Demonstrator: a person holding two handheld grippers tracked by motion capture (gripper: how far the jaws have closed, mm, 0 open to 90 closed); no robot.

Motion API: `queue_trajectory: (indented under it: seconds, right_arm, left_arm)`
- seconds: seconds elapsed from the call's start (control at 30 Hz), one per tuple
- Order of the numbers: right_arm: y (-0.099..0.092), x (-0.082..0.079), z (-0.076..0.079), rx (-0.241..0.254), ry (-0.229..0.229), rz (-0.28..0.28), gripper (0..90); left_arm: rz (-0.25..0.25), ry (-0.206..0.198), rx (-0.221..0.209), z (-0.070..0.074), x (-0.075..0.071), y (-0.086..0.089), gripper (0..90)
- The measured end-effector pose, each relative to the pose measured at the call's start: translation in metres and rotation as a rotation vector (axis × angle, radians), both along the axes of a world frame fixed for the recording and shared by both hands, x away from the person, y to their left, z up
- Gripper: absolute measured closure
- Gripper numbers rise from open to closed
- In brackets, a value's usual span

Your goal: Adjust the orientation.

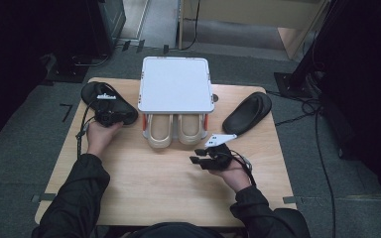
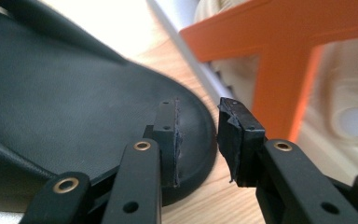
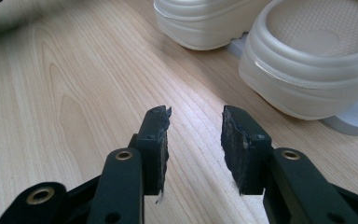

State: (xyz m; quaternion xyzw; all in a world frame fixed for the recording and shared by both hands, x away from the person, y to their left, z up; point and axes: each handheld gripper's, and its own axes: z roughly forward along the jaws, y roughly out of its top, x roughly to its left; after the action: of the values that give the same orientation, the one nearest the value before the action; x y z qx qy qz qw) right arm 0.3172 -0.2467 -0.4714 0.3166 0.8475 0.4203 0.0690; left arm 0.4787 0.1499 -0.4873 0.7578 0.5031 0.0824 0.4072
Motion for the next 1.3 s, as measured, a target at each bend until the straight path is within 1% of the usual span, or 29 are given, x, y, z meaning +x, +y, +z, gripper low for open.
queue_trajectory:
  seconds: [0.03, 0.07, 0.13, 0.17, 0.2, 0.23, 0.27, 0.33, 0.37, 0.4, 0.5, 0.63, 0.7, 0.73, 0.83, 0.93, 1.0, 1.03, 1.1, 1.3]
  right_arm:
    - [0.0, 0.0, 0.0, -0.001, 0.001, 0.005, 61.5]
    - [0.001, 0.0, 0.0, 0.001, -0.003, 0.009, 61.5]
    - [0.001, 0.0, 0.0, 0.004, -0.007, 0.009, 61.5]
    - [0.001, 0.0, 0.0, 0.003, -0.009, 0.008, 61.5]
    - [0.0, 0.001, 0.0, 0.005, -0.009, 0.005, 61.5]
    - [0.0, 0.001, 0.0, 0.008, 0.002, -0.006, 61.6]
    - [0.0, 0.002, 0.0, 0.009, 0.004, -0.008, 61.6]
    - [0.0, 0.003, 0.0, 0.006, 0.001, -0.01, 61.5]
    - [0.0, 0.003, 0.0, 0.01, -0.001, -0.012, 61.6]
    - [-0.001, 0.004, 0.001, 0.009, -0.001, -0.011, 61.6]
    - [-0.001, 0.006, 0.002, 0.016, -0.003, -0.011, 61.6]
    - [0.0, 0.009, 0.002, 0.011, 0.004, -0.003, 61.6]
    - [0.001, 0.011, 0.002, 0.015, 0.003, 0.001, 61.6]
    - [0.002, 0.011, 0.002, 0.017, 0.008, 0.003, 61.6]
    - [0.006, 0.013, 0.001, 0.027, 0.007, 0.011, 61.6]
    - [0.011, 0.015, 0.001, 0.03, 0.006, 0.026, 61.7]
    - [0.014, 0.016, 0.001, 0.027, 0.011, 0.034, 61.8]
    - [0.014, 0.017, 0.001, 0.027, 0.007, 0.039, 61.9]
    - [0.015, 0.018, 0.001, 0.03, 0.006, 0.04, 62.1]
    - [0.017, 0.022, 0.002, 0.041, 0.004, 0.045, 62.5]
  left_arm:
    - [-0.006, 0.016, 0.007, -0.003, 0.001, 0.001, 70.3]
    - [-0.009, 0.022, 0.009, -0.006, 0.002, 0.001, 70.8]
    - [0.002, 0.022, -0.019, -0.008, 0.001, 0.004, 71.2]
    - [0.007, 0.026, -0.051, -0.011, 0.001, 0.007, 71.5]
    - [0.009, 0.025, -0.065, -0.012, 0.001, 0.009, 71.4]
    - [0.009, 0.023, -0.06, -0.012, 0.0, 0.009, 72.1]
    - [0.007, 0.017, -0.046, -0.011, -0.001, 0.008, 72.8]
    - [0.009, -0.002, -0.028, -0.012, -0.004, 0.006, 73.4]
    - [0.013, -0.001, -0.033, -0.012, -0.006, 0.007, 73.5]
    - [0.015, 0.003, -0.046, -0.013, -0.007, 0.008, 73.5]
    - [0.018, 0.006, -0.064, -0.014, -0.011, 0.011, 74.5]
    - [0.009, 0.019, -0.062, -0.013, -0.019, 0.014, 75.0]
    - [0.003, 0.027, -0.056, -0.012, -0.023, 0.015, 75.5]
    - [-0.003, 0.028, -0.045, -0.011, -0.027, 0.016, 75.8]
    - [-0.009, 0.022, -0.02, -0.01, -0.034, 0.017, 76.4]
    - [-0.011, 0.037, -0.02, -0.008, -0.041, 0.019, 76.6]
    - [-0.012, 0.043, -0.017, -0.008, -0.047, 0.021, 76.6]
    - [-0.016, 0.045, -0.011, -0.007, -0.05, 0.021, 76.6]
    - [-0.021, 0.048, 0.0, -0.006, -0.055, 0.022, 76.6]
    - [-0.022, 0.062, -0.001, -0.005, -0.068, 0.026, 76.6]
